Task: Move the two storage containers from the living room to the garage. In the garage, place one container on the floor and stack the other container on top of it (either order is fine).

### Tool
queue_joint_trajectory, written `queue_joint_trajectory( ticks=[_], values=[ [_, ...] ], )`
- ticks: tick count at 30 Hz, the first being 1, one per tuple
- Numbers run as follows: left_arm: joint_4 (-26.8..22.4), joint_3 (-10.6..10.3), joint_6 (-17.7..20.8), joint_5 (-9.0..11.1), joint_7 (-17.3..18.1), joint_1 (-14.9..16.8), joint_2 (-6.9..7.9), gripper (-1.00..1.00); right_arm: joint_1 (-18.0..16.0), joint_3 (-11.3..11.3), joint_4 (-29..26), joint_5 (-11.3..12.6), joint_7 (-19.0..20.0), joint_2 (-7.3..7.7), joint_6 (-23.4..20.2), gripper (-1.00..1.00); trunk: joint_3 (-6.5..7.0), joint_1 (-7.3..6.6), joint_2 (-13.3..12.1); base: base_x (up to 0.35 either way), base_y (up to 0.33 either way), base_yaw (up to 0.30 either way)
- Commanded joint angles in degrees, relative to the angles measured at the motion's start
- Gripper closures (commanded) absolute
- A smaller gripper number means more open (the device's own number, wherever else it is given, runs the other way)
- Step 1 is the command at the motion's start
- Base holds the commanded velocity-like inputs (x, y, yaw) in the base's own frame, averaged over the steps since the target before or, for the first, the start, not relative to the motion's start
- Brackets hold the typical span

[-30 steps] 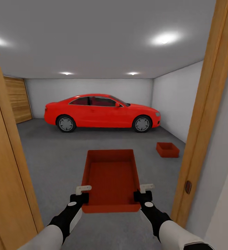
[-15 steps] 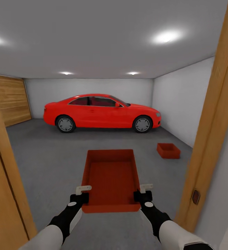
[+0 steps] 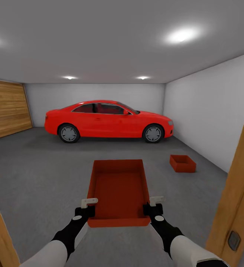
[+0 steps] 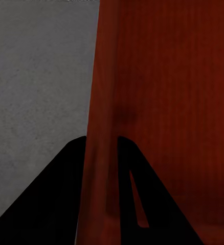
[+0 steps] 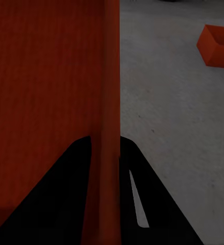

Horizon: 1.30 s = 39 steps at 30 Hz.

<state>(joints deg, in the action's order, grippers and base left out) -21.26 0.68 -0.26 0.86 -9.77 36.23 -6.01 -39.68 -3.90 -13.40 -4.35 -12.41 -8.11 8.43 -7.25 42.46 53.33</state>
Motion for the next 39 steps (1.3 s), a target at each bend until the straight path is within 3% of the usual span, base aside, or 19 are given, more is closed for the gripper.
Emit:
queue_joint_trajectory(
  ticks=[1,23,39],
  values=[
    [-0.4,0.9,-2.9,-0.8,-1.0,0.1,2.05,1.00,0.0,0.5,0.2,0.1,-0.5,0.46,0.1,1.00,-0.09,0.02,0.1,0.074,0.000,0.000],
    [-0.3,0.9,-2.9,-0.8,-1.0,0.1,1.97,1.00,0.0,0.4,0.2,0.1,-0.5,0.46,0.0,1.00,-0.09,0.02,0.1,0.057,0.061,0.000],
    [-0.3,0.9,-2.9,-0.9,-1.0,0.1,2.04,1.00,0.0,0.4,0.2,0.1,-0.4,0.46,0.1,1.00,-0.09,0.02,0.1,0.310,0.000,0.000]
  ],
)
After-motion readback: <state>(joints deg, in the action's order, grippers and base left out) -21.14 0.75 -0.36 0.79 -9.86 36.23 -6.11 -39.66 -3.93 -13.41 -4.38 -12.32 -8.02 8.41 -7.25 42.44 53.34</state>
